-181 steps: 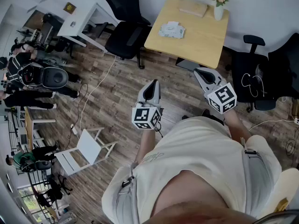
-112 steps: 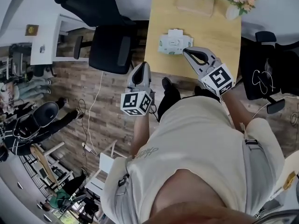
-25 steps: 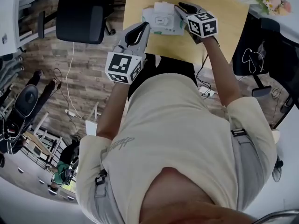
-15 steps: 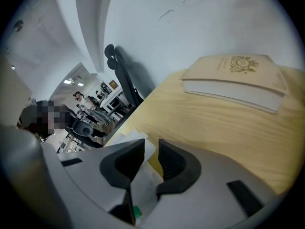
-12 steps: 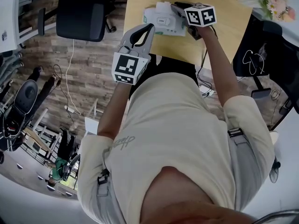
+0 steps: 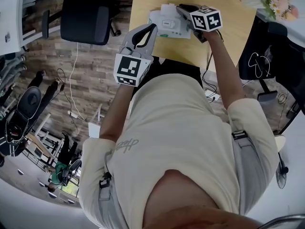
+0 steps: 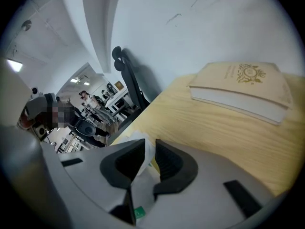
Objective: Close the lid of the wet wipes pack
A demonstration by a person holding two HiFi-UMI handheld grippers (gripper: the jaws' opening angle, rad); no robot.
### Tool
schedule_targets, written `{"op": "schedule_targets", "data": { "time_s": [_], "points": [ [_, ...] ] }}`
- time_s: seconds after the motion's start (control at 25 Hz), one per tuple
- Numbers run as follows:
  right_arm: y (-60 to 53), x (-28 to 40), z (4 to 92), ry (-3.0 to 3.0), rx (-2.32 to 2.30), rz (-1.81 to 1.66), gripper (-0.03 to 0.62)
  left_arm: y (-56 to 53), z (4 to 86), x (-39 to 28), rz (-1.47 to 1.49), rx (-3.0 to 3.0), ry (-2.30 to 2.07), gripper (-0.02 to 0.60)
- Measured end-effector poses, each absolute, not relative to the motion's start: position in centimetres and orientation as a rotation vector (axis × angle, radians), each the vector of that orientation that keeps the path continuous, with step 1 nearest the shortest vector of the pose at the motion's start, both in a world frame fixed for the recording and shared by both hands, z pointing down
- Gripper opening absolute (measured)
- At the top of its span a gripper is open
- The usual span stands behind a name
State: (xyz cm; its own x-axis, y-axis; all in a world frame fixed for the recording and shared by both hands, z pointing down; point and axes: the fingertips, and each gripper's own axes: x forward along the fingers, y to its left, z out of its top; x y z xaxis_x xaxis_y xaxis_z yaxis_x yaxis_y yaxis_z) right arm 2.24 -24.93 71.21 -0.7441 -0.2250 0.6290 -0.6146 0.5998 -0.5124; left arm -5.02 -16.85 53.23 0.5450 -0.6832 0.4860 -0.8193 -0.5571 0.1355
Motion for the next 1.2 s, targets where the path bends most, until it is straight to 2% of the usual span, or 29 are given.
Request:
{"op": "schedule_targets", "data": {
  "time_s": [0.08,0.76,1.2],
  "points": [
    [-24.8,2.4,70.6,-2.327,0.68,0.956,0.037,-17.0,52.8,-5.1,0.533,2.458,-1.23,0.017],
    [-21.3,2.1,67.7,-2.283,0.812,0.821,0.035,-16.2,48.6,-9.0,0.395,2.555,-1.208,0.017],
    [-19.6,1.7,67.1,-2.241,0.856,0.673,0.037,-16.2,49.0,-12.1,0.307,2.516,-1.238,0.017]
  ]
}}
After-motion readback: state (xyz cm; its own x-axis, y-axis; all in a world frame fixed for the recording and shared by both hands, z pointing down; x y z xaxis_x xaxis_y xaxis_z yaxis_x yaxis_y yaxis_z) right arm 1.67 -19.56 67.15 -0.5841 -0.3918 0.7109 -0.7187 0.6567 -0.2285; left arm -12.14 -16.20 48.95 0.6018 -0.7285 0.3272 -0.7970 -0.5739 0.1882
